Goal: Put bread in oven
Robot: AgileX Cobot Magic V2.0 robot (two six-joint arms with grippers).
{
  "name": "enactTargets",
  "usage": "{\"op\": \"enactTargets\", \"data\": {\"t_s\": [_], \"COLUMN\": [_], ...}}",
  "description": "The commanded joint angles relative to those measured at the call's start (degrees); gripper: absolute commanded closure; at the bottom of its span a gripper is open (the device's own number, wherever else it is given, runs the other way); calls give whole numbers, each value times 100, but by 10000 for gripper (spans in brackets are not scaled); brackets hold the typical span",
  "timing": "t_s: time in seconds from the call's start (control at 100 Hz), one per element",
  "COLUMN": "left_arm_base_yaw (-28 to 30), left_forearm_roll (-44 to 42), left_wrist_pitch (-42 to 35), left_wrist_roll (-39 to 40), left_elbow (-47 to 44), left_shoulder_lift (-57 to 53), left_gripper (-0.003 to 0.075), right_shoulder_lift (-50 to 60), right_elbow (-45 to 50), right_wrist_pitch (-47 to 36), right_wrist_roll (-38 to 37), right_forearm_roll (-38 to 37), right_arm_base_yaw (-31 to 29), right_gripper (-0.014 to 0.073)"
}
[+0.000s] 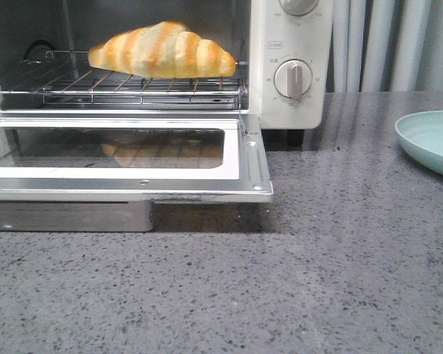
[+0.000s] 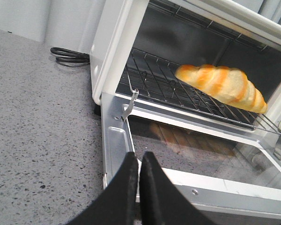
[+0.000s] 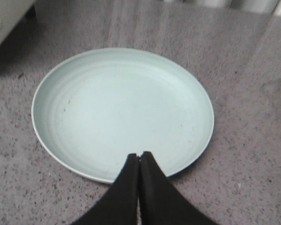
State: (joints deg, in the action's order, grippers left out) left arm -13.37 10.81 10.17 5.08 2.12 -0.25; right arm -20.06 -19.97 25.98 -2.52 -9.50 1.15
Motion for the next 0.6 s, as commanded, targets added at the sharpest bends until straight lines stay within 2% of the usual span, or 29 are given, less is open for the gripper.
{"op": "enactTargets", "data": {"t_s": [0.0, 0.11, 0.27, 0.59], "left_arm_base_yaw": [17, 17, 17, 17], "left_forearm_roll": [58, 58, 58, 58], "left_wrist_pitch": [-462, -462, -462, -462], "left_wrist_roll": [17, 17, 17, 17], "left_elbow": [153, 153, 153, 153], "left_shoulder_lift": [-148, -148, -148, -148], "left_gripper": [741, 741, 741, 741], "right_shoulder_lift": [407, 1018, 1664, 2175], "right_elbow": [200, 699, 1255, 1717], "right_wrist_pitch": [-860, -1219, -1272, -1305], "right_wrist_roll": [9, 9, 9, 9], "right_forearm_roll": [21, 21, 108, 108], "right_arm_base_yaw": [-87, -100, -100, -107], "right_gripper": [652, 652, 652, 652]}}
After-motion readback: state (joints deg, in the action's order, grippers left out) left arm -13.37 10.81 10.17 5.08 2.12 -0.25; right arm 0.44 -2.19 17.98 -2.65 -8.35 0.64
